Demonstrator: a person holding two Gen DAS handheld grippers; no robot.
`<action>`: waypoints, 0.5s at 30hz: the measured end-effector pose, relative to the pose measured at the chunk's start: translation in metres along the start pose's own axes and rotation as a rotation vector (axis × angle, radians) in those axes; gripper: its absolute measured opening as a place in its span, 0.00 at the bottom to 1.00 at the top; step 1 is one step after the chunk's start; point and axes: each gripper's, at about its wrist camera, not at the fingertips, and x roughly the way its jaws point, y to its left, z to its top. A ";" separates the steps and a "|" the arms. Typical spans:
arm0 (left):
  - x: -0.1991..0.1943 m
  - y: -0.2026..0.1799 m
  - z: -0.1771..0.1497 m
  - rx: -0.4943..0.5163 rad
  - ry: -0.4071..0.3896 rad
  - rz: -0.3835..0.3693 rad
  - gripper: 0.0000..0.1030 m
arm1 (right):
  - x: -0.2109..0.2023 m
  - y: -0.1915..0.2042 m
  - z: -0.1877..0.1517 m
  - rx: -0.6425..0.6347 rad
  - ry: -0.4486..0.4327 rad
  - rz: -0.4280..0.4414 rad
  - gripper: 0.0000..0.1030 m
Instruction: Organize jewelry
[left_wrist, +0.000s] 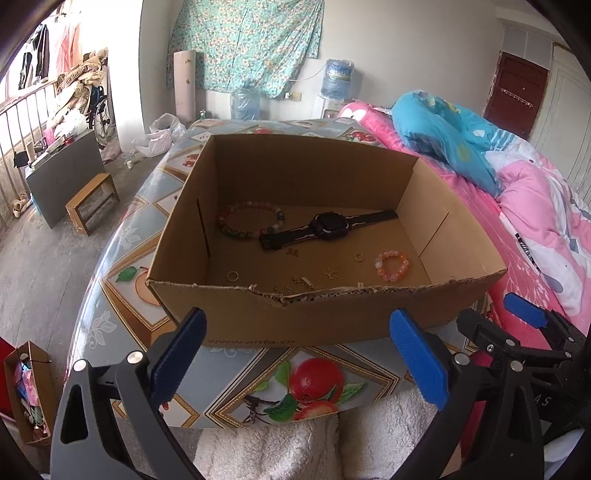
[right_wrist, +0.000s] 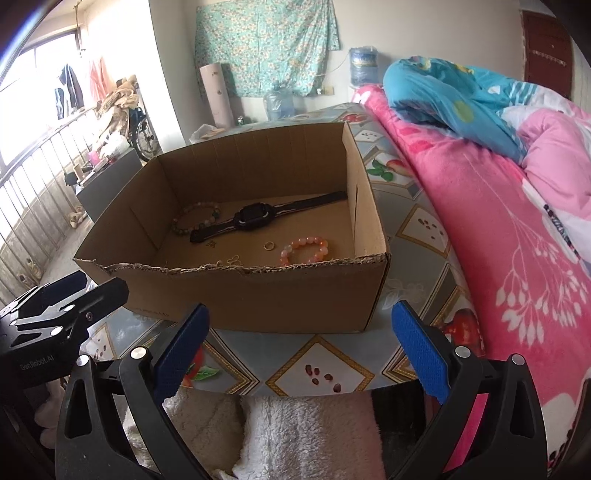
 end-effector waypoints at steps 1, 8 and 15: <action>0.002 0.001 0.000 0.000 0.006 0.027 0.95 | 0.003 0.000 0.000 0.001 0.013 0.001 0.92; 0.012 0.011 0.000 -0.027 0.058 0.127 0.95 | 0.016 0.008 0.002 -0.015 0.082 0.010 0.92; 0.026 0.022 -0.001 -0.082 0.182 0.079 0.95 | 0.019 0.013 0.006 -0.017 0.109 0.001 0.92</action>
